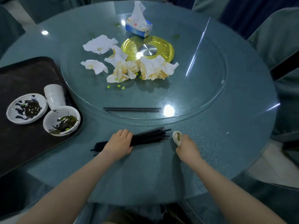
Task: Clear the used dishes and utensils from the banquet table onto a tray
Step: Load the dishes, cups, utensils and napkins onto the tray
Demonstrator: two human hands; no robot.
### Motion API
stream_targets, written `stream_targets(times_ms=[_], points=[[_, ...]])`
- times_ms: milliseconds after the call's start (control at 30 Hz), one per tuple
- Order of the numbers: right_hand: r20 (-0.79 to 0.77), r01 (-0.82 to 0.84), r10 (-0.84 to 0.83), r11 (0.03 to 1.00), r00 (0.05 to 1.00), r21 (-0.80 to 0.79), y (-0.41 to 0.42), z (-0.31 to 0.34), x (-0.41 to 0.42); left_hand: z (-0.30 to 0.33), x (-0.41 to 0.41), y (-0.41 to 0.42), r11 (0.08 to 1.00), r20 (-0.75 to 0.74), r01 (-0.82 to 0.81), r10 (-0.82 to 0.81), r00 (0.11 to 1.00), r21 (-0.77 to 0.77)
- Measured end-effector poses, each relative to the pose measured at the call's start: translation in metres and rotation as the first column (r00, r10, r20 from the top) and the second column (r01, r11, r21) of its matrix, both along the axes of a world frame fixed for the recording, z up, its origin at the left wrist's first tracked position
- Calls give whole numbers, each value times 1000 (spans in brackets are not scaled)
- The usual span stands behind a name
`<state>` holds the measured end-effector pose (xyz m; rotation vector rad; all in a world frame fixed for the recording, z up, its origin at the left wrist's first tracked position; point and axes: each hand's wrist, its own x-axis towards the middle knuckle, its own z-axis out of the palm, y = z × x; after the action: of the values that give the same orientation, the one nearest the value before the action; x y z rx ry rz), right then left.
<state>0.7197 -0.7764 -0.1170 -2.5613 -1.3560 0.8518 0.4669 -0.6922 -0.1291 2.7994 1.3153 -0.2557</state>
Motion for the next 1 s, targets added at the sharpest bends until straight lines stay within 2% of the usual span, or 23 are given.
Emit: stream_targets(times_ms=[133, 267, 533, 833, 1000], points=[[-27, 2, -2, 1000, 1000, -3, -2, 2, 3, 4, 12, 6, 981, -83, -139, 129, 988, -136], [-36, -7, 6, 1000, 999, -8, -7, 3, 8, 9, 18, 7, 926, -93, -256, 239, 967, -279], [-50, 12, -12, 1000, 999, 12, -11, 12, 13, 7, 13, -9, 928, -100, -282, 266, 959, -242], [-75, -76, 86, 990, 994, 119, -3, 26, 12, 15, 5, -8, 904, -95, -352, 338, 936, -243], [-89, -132, 148, 977, 985, 167, 11, 36, 1, 30, -12, -13, 863, -25, -429, 439, 898, -268]])
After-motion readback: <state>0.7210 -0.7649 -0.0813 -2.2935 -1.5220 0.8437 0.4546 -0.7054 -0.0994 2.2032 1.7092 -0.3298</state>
